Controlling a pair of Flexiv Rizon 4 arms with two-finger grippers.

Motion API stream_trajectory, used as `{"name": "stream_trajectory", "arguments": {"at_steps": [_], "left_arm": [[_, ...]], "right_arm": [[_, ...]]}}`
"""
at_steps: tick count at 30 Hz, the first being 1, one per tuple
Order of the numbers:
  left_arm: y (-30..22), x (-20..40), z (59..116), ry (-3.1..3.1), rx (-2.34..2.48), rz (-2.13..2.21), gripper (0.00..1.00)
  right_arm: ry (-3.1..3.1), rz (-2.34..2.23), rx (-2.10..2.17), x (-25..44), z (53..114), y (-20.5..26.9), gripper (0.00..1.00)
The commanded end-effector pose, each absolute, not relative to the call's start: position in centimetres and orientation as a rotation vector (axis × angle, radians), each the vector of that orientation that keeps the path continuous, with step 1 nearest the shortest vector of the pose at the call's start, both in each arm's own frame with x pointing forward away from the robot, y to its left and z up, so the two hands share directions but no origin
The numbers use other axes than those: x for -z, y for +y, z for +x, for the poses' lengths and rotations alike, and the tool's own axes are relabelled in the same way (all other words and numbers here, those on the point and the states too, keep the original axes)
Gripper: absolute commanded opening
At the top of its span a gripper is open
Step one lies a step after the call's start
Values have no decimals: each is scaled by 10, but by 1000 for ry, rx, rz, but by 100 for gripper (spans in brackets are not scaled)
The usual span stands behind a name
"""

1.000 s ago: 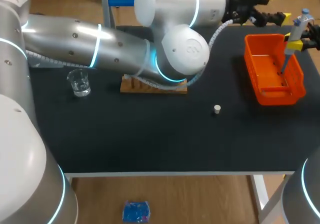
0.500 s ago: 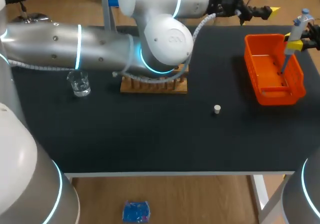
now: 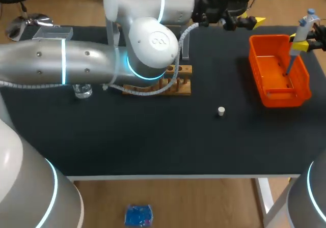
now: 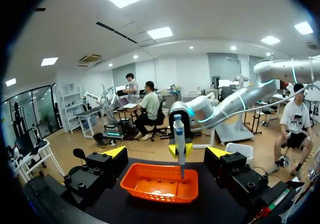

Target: Invert the test tube, pick up the pipette, mount the tip to pipette, aspirate from beaker and dispense into the tube, eject the tip, return the pipette, and cap with the stopper.

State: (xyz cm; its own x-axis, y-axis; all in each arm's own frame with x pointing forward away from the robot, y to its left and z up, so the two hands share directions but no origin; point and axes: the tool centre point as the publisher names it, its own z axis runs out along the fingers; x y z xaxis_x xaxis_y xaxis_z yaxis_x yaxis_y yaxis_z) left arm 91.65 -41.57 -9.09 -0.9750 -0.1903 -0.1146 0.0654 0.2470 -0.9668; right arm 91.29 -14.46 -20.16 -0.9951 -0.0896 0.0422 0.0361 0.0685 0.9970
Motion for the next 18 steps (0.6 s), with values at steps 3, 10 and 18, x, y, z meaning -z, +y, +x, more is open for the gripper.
{"name": "stream_trajectory", "arguments": {"at_steps": [3,10,18], "left_arm": [[-390,103,911,2565,2554,1421,100],[-373,104,894,2539,2564,1329,100],[-356,101,849,2567,2463,1025,100]], "right_arm": [[-2229,59,2078,201,914,-145,0],[-2229,59,2078,201,914,-145,0],[-2229,59,2078,201,914,-145,0]]}}
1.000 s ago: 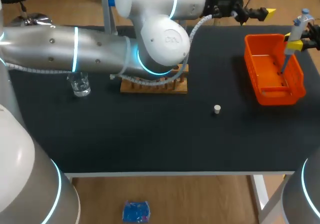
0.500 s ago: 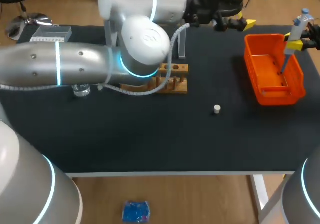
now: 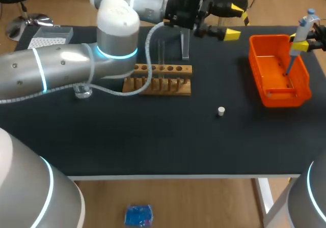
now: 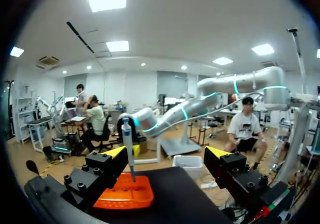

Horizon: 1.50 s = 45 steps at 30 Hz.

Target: Invert the test tube, pick up the pipette, mount the tip to pipette, aspirate from beaker and dispense into the tube, eject the tip, return the pipette, and cap with the stopper.

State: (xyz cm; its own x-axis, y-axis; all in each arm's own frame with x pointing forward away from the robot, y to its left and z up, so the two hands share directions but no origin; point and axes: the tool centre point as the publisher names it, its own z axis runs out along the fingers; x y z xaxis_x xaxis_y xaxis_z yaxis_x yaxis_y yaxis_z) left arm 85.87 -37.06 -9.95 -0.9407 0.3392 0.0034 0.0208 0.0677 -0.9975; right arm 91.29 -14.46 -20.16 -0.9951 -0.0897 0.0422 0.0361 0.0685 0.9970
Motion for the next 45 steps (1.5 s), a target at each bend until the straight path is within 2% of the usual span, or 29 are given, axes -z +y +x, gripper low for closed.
{"name": "stream_trajectory", "arguments": {"at_steps": [1,13,24,45], "left_arm": [[-354,101,842,-1808,-1735,-706,100],[-347,83,764,-2139,-1830,-445,100],[-335,90,722,-2338,-1928,-43,100],[-324,100,732,-2352,-1946,-16,100]], "right_arm": [[-2229,59,2078,201,914,-145,0],[-2229,59,2078,201,914,-145,0],[-2229,59,2078,201,914,-145,0],[-2229,59,2078,201,914,-145,0]]}}
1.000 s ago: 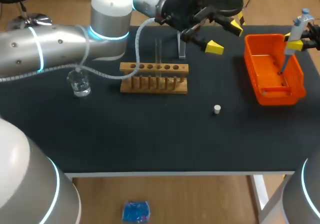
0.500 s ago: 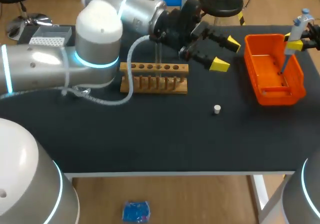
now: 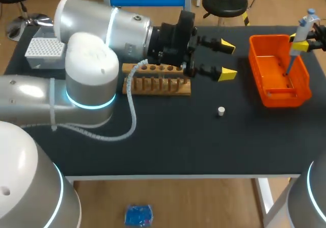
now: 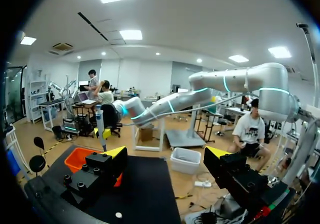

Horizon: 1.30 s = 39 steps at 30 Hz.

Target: Invert the test tube, pick up the pipette, mount the tip to pipette, aspirate from beaker and dispense into the tube, eject the tip, return the pipette, and cap with the stopper.

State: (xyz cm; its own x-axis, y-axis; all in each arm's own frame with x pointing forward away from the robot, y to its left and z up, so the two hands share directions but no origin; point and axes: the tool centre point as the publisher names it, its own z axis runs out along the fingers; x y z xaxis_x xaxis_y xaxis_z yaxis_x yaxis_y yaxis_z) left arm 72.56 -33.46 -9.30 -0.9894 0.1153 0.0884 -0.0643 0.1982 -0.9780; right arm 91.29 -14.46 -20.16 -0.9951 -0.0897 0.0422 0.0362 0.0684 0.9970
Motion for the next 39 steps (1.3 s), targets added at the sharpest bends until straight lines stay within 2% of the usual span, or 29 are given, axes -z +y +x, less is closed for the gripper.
{"name": "stream_trajectory", "arguments": {"at_steps": [1,18,39], "left_arm": [[-318,103,736,-2365,-1955,-18,100],[-233,134,751,-2461,-2127,231,100],[-204,159,783,-2479,-2169,271,100]], "right_arm": [[-2229,59,2078,201,914,-145,0],[-2229,59,2078,201,914,-145,0],[-2229,59,2078,201,914,-145,0]]}}
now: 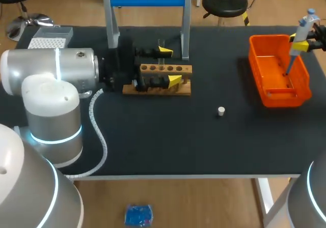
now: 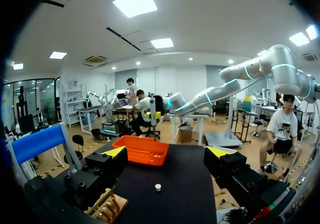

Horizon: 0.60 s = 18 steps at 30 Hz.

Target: Invert the test tube, pick up the pipette, mount the tip to pipette, aspirate from beaker and dispense into the tube, eject the tip, return the pipette, and cap with the stopper.

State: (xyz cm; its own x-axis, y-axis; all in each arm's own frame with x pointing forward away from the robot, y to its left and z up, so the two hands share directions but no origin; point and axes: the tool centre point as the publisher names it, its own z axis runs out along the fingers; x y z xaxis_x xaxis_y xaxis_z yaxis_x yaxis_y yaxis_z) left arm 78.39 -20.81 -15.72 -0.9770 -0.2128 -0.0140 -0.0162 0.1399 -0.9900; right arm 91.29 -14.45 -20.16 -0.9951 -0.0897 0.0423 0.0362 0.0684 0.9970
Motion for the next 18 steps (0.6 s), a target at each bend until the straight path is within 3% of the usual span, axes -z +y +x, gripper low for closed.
{"name": "stream_trajectory", "arguments": {"at_steps": [1,18], "left_arm": [[-204,160,784,2223,1954,-257,100],[-204,170,793,2180,1999,-307,100]], "right_arm": [[-2229,59,2078,201,914,-145,0],[-2229,59,2078,201,914,-145,0]]}}
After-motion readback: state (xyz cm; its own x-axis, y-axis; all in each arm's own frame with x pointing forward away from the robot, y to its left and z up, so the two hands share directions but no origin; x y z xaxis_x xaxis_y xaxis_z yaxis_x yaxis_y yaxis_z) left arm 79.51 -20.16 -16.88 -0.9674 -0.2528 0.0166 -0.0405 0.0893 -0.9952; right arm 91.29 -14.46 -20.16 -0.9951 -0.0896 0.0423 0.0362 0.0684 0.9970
